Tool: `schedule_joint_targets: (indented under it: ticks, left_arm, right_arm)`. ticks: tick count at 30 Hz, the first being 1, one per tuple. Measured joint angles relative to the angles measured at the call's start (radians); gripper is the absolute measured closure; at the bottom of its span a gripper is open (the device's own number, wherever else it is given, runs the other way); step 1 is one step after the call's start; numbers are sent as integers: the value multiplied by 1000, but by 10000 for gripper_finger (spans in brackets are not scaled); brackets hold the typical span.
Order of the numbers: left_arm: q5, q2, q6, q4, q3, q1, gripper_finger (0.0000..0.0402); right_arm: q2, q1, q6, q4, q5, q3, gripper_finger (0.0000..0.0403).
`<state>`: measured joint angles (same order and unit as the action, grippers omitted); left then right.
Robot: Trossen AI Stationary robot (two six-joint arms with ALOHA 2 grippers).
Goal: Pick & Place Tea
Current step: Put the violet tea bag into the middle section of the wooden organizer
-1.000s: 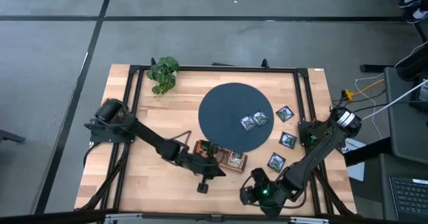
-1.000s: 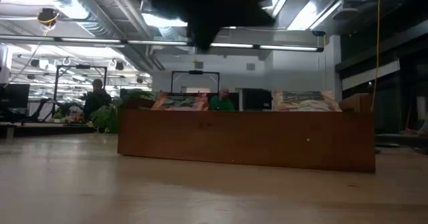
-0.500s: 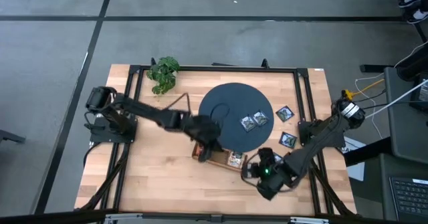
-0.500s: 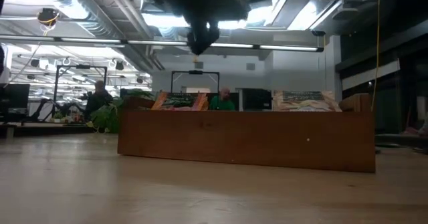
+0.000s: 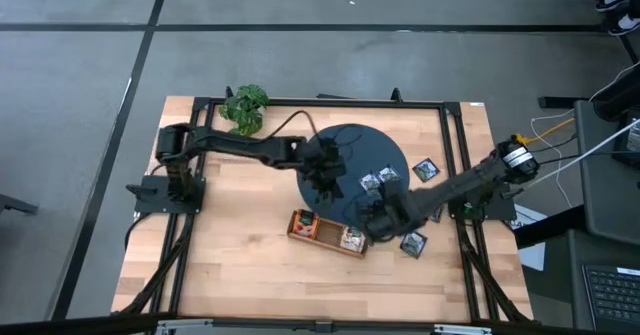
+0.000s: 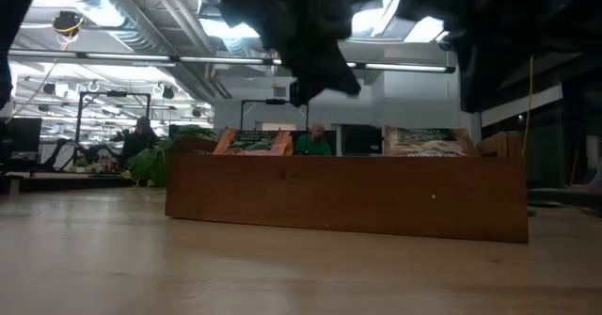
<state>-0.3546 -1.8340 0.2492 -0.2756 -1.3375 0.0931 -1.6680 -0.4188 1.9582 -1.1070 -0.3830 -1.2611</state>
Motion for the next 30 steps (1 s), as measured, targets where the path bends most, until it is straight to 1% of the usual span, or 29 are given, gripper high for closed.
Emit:
schedule_joint_targets:
  ticks: [2, 5, 8, 11, 14, 17, 20, 24, 27, 30]
  left_arm:
    - [-29, -41, -8, -13, -45, 24, 400]
    - [-32, -100, -25, -23, -107, 56, 399]
    - [-17, -152, -50, -38, -170, 84, 399]
    - [-9, -195, -64, -37, -218, 110, 400]
    - [-5, -244, -70, -38, -240, 128, 399]
    - [8, -281, -72, -28, -247, 137, 400]
    - [30, -312, -93, -20, -248, 139, 399]
    - [42, -346, -124, 40, -247, 139, 400]
    - [41, -368, -123, 71, -248, 139, 400]
    - [42, -394, -124, 102, -247, 139, 399]
  right_arm:
    - [1, 43, -90, 3, 12, 5, 383]
    - [22, 108, -235, 17, 36, 29, 383]
    - [71, 175, -391, 71, 81, 77, 383]
    - [146, 229, -474, 159, 107, 161, 383]
    - [237, 257, -487, 258, 114, 275, 383]
    - [327, 262, -434, 340, 115, 389, 383]
    - [382, 262, -378, 455, 115, 485, 383]
    - [393, 269, -365, 580, 97, 561, 383]
    - [383, 285, -344, 611, 74, 592, 379]
    - [384, 300, -339, 617, 63, 608, 361]
